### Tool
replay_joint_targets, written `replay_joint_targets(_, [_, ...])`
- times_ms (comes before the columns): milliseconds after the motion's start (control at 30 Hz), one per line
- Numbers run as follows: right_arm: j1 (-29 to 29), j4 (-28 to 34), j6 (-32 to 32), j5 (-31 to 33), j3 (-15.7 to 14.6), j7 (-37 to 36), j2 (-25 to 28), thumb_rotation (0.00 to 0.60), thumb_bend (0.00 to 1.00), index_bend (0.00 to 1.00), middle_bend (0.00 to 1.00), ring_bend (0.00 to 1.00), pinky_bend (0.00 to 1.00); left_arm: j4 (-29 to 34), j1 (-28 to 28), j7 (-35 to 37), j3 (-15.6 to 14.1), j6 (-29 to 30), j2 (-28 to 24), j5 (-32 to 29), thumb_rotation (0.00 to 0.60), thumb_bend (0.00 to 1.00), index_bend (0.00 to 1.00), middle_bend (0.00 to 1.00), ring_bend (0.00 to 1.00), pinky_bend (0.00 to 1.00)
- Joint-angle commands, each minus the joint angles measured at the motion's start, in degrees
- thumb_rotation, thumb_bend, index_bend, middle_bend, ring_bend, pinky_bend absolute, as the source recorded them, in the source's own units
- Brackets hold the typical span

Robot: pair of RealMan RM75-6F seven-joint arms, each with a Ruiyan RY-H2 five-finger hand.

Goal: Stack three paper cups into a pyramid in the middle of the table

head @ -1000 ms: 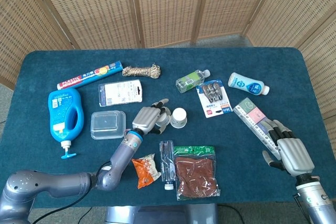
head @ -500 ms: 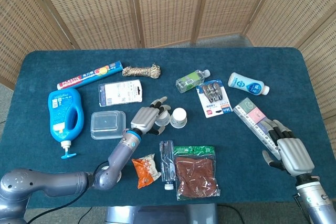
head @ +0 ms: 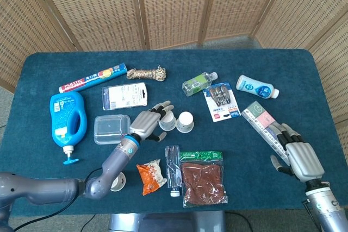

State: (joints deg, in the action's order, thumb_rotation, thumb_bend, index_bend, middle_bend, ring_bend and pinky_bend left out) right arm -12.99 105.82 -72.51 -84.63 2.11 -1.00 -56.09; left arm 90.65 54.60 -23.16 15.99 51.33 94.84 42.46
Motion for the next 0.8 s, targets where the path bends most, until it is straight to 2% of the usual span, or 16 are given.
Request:
replay_joint_targets(33, [-0.2, -0.1, 0.3, 0.4, 0.2, -0.1, -0.1, 0.600, 0.47, 0.07, 0.06, 0.00, 0.17, 5.6, -2.1, 0.9, -1.1, 1.5, -5.0, 3.1, 0.600, 0.42, 0.00, 0.00, 0.00, 0.25])
replay_joint_targets(267, [-0.9, -0.6, 1.1, 2.4, 1.1, 1.0, -0.8, 0.600, 0.48, 0.07, 0.06, 0.00, 0.17, 17.7, -7.8, 4.3, -4.9, 4.2, -16.9, 13.9, 0.600, 0.42, 0.00, 0.00, 0.00, 0.18])
replay_joint_targets(400, [-1.4, -0.6, 1.7, 3.9, 1.7, 2.3, -1.4, 0.600, 0.48, 0.07, 0.06, 0.00, 0.16, 23.2, -11.3, 6.9, -9.3, 3.6, -24.6, 21.7, 0.600, 0.42, 0.00, 0.00, 0.00, 0.14])
replay_joint_targets(600, [-2.3, 0.4, 2.6, 5.2, 2.3, 4.6, -2.6, 0.600, 0.47, 0.07, 0.06, 0.00, 0.15, 27.7, -14.2, 9.6, -16.2, -0.1, -34.4, 31.6, 0.600, 0.42, 0.01, 0.00, 0.00, 0.08])
replay_joint_targets(733, [-2.5, 1.3, 2.6, 5.7, 2.4, 6.1, -2.8, 0.600, 0.47, 0.07, 0.06, 0.00, 0.15, 29.1, -16.3, 10.3, -20.0, -0.5, -38.1, 37.5, 0.600, 0.42, 0.01, 0.00, 0.00, 0.08])
replay_joint_targets(800, [-2.5, 1.7, 2.5, 5.9, 2.4, 6.7, -2.8, 0.600, 0.48, 0.07, 0.06, 0.00, 0.15, 29.2, -17.4, 9.0, -21.6, 0.1, -39.0, 40.1, 0.600, 0.42, 0.02, 0.00, 0.00, 0.05])
